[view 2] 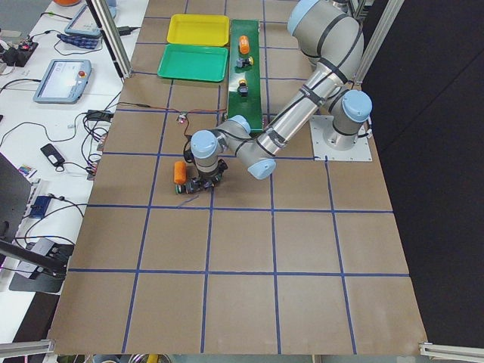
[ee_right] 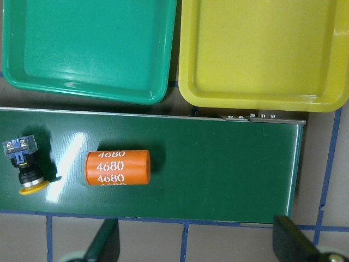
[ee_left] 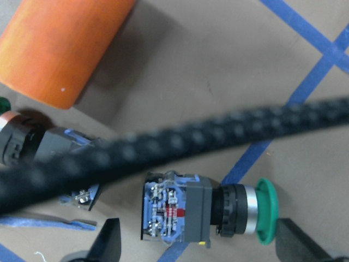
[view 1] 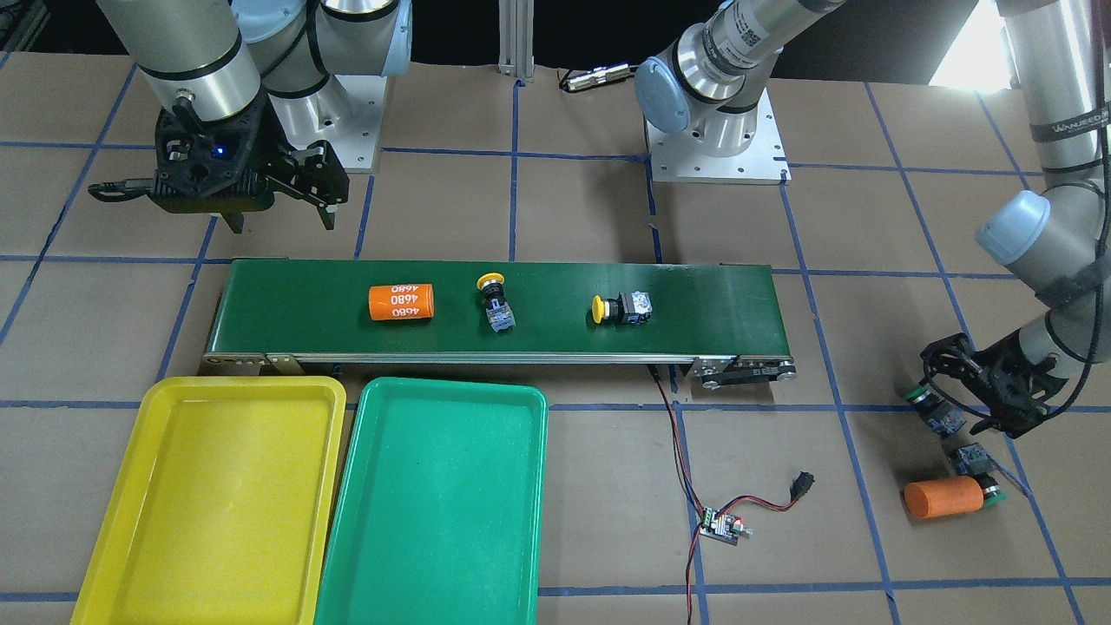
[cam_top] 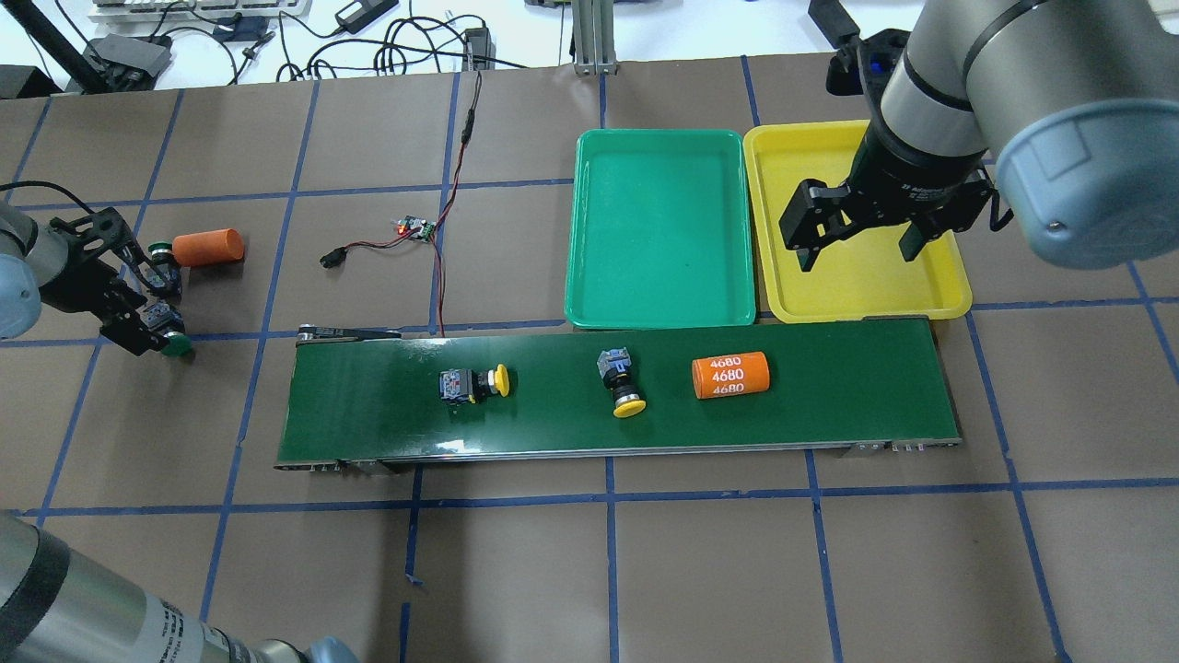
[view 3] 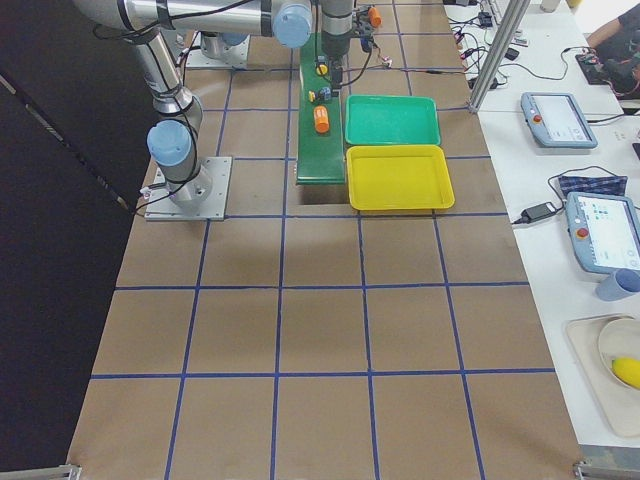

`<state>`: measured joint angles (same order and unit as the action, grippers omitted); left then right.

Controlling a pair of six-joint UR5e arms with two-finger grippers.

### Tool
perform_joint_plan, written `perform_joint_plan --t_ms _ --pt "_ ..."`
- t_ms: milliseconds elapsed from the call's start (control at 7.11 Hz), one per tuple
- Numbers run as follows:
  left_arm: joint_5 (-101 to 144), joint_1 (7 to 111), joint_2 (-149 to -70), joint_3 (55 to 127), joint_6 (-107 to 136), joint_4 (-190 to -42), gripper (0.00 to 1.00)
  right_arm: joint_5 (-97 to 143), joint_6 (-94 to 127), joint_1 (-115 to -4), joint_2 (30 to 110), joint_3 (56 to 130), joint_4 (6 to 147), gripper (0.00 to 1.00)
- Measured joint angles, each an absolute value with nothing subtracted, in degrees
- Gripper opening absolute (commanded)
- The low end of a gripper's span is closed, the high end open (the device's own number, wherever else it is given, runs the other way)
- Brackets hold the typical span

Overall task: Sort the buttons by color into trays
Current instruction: 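Lift the green-capped button with the left gripper toward the belt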

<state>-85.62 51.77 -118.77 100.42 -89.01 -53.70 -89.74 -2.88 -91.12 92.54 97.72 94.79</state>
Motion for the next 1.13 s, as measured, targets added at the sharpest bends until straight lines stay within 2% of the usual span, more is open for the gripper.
perform_joint_plan --t_ms 1126 --pt "-85.8 51.8 -119.5 99.2 -84.8 -54.4 1.0 -89.5 -2.8 -91.1 92.5 98.0 94.8 1.0"
